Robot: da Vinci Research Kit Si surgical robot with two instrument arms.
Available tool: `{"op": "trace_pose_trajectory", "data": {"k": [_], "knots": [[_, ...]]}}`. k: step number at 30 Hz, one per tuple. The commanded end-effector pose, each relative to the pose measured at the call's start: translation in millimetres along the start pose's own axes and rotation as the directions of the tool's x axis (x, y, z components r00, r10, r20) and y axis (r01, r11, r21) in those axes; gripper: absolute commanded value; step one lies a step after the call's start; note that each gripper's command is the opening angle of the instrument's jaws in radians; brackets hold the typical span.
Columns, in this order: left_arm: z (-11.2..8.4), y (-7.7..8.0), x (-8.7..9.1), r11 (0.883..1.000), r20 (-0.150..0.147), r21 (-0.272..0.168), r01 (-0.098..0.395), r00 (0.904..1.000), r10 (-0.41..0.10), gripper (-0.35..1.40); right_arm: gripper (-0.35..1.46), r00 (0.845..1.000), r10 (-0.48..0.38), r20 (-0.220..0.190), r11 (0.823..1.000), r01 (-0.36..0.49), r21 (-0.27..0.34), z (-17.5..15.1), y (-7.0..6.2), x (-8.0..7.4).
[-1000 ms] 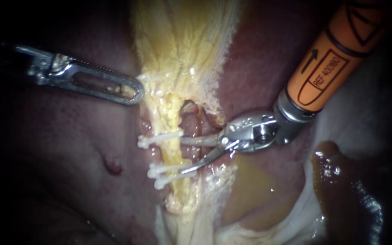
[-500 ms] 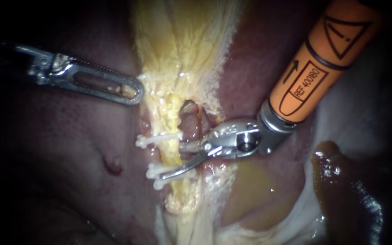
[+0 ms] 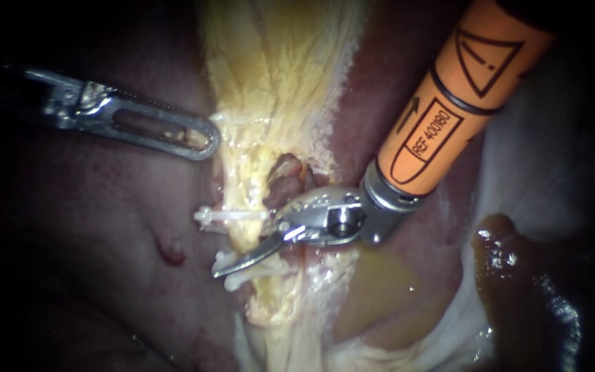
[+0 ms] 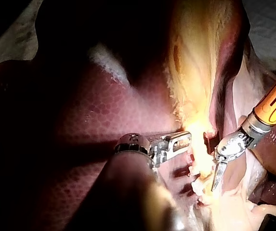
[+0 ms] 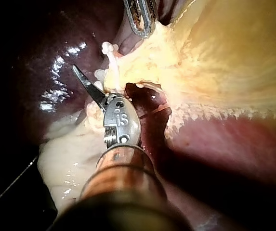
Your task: Go to the cutting position left tube
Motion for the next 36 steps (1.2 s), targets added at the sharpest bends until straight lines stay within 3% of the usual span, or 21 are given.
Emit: {"op": "trace_pose_trajectory", "data": {"k": [1,13,23,28,36], "knots": [[0.0,0.0,0.0,1.000,0.000,-0.001,0.000,1.0000,0.000,-0.35,1.11,1.000,-0.001,-0.001,1.000,0.001,-0.005,0.0,0.1,0.1],[0.2,0.1,-0.1,1.000,0.000,-0.001,0.000,1.0000,0.000,-0.35,1.16,1.000,0.024,-0.017,0.999,-0.024,-0.030,0.9,0.7,0.5],[0.2,0.1,-0.1,1.000,0.000,-0.001,0.000,1.0000,0.000,-0.35,1.23,0.999,0.028,-0.029,0.999,-0.029,-0.027,1.1,0.2,0.8],[0.1,0.2,-0.1,1.000,0.000,0.000,0.000,1.0000,0.000,-0.35,1.25,0.999,0.026,-0.038,1.000,-0.026,-0.002,1.3,-1.0,1.2],[-0.1,0.3,-0.1,1.000,-0.001,0.001,0.000,1.0000,0.000,-0.35,1.26,0.998,0.025,-0.058,0.999,-0.023,0.034,1.8,-4.1,3.5]]}}
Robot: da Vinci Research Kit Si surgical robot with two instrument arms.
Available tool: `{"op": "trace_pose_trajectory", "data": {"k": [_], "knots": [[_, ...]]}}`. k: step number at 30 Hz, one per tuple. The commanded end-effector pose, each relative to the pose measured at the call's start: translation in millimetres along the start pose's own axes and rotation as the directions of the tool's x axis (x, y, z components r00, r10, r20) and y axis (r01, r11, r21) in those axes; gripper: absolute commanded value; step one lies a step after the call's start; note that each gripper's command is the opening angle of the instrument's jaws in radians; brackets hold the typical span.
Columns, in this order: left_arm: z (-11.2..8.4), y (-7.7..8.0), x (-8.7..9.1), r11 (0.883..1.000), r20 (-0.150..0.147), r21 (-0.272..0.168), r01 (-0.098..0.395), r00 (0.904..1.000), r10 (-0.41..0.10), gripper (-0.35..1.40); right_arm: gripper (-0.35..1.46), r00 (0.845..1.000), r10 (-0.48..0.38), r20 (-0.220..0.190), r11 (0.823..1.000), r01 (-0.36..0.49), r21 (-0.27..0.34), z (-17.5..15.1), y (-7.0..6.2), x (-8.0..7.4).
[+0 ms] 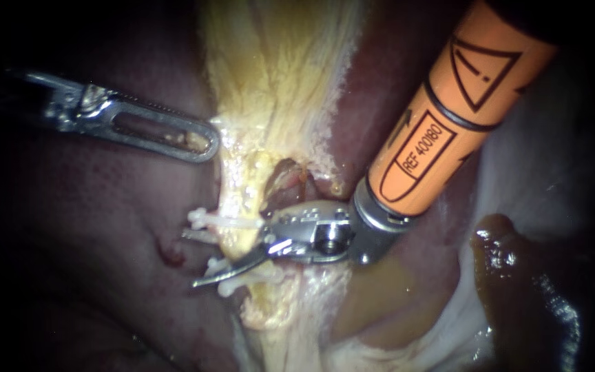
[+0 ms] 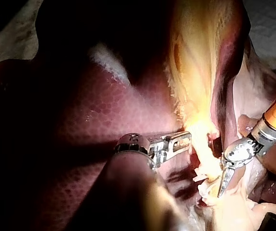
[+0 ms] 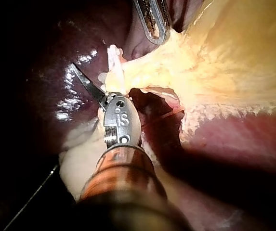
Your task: Go to the cutting position left tube
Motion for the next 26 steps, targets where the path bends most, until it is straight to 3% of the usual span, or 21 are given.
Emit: {"op": "trace_pose_trajectory", "data": {"k": [1,8,26], "knots": [[-0.1,0.0,0.0,1.000,0.000,0.001,0.000,1.0000,0.000,-0.35,1.26,1.000,0.000,-0.003,1.000,0.000,0.004,0.0,-0.3,0.3],[-0.1,0.0,0.0,1.000,0.000,0.001,0.000,1.0000,0.000,-0.35,1.26,1.000,0.006,-0.022,1.000,-0.006,0.013,-0.8,-1.0,1.8],[-0.1,0.0,0.0,1.000,0.000,0.001,0.000,1.0000,0.000,-0.35,1.25,1.000,0.006,-0.022,1.000,-0.006,0.013,-1.0,-0.6,1.6]]}}
